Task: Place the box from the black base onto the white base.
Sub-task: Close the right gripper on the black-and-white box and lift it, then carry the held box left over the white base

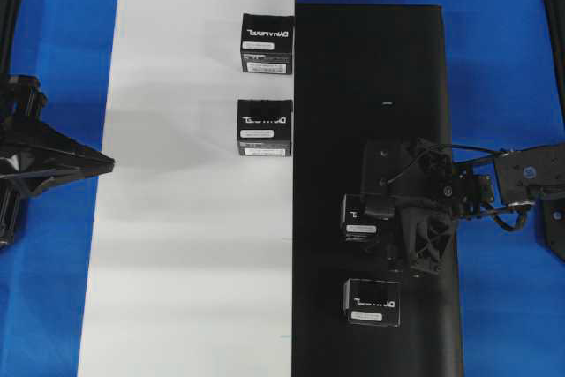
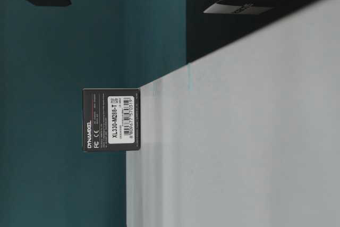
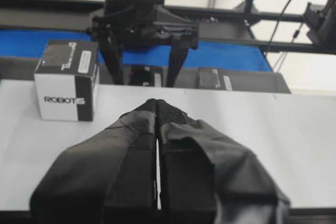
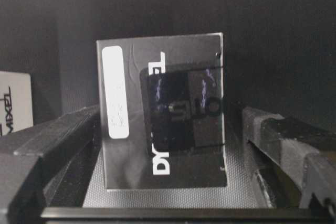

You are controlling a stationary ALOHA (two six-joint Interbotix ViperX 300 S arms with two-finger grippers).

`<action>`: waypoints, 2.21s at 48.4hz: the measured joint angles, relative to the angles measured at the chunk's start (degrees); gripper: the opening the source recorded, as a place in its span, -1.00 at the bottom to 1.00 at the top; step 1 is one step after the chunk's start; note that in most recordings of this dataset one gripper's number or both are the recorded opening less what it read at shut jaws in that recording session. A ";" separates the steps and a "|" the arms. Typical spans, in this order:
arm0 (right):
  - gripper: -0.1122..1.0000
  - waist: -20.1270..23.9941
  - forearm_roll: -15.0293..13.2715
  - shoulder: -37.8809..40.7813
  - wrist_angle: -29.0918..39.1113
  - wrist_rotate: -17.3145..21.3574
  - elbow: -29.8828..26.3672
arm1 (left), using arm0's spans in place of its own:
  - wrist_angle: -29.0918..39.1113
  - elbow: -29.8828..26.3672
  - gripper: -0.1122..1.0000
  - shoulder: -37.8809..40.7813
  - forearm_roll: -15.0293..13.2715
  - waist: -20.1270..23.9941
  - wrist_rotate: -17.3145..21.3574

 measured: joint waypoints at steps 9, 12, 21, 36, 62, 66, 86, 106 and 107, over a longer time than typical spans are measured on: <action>0.69 0.00 0.00 0.09 -0.09 0.09 0.00 | 0.00 0.00 -0.85 -0.09 0.00 0.00 0.00; 0.50 0.00 0.00 -0.09 -0.09 0.18 0.00 | 0.00 0.09 -0.85 0.00 0.00 0.00 0.00; 0.28 0.00 0.09 -0.35 -0.09 0.18 0.00 | 0.00 0.00 -0.85 0.00 0.00 0.00 0.00; 0.25 1.14 0.09 -2.99 9.49 0.09 -4.13 | 0.00 0.09 -0.85 0.00 0.00 -0.09 0.00; 0.24 4.39 0.09 -2.64 19.34 0.00 -20.74 | 0.00 0.00 -0.85 -0.09 0.00 -0.44 0.00; 0.24 4.39 0.00 -1.41 19.78 -0.09 -22.94 | -0.09 0.00 -0.85 -0.09 0.00 -0.44 0.00; 0.24 2.90 -0.53 6.68 22.32 -0.53 -34.80 | 0.00 0.00 -0.85 -0.09 -0.09 -0.70 0.00; 0.24 2.37 -1.23 13.01 23.47 -1.41 -39.55 | 0.00 0.09 -0.85 0.00 0.00 -0.70 0.00; 0.24 2.37 -1.23 13.18 23.47 -1.58 -39.55 | 0.00 0.00 -0.85 -0.09 0.00 -0.70 0.00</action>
